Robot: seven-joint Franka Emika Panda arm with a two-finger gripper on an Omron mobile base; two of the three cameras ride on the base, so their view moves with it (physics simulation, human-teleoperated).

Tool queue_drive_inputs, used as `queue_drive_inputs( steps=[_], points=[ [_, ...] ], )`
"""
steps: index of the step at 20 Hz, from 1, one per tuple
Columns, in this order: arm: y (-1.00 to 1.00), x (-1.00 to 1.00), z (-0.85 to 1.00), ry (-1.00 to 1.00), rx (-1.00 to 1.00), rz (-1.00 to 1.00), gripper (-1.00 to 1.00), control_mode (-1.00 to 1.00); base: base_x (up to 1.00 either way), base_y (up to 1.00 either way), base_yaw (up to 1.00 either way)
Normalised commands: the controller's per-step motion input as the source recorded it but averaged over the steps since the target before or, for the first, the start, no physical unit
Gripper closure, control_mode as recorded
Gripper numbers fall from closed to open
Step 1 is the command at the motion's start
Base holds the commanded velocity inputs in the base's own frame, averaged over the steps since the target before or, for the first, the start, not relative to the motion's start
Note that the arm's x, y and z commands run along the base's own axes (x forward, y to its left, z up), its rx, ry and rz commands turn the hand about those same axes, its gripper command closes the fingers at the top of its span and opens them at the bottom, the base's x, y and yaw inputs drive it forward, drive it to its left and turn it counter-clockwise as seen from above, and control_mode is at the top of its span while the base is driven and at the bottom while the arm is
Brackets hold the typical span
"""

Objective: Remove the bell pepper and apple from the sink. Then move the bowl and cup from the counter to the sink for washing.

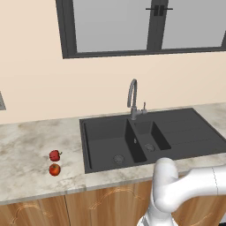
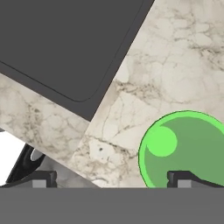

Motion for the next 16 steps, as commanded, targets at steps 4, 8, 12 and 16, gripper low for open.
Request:
queue_drive_inputs(
  steps=[4,8,12,16],
  points=[
    [-0.06,0.04,-0.09,0.00,0.00,0.00,-1.00,-1.00,0.00,0.00,0.00],
    [-0.01,0.04,-0.12,0.00,0.00,0.00,-1.00,-1.00,0.00,0.00,0.00],
    [0.00,0.08,-0.17,0.00,0.00,-0.02,-1.00,-1.00,0.00,0.00,0.00],
    [0.00,0.09,-0.19,0.00,0.00,-0.04,-1.00,-1.00,0.00,0.00,0.00]
  ],
)
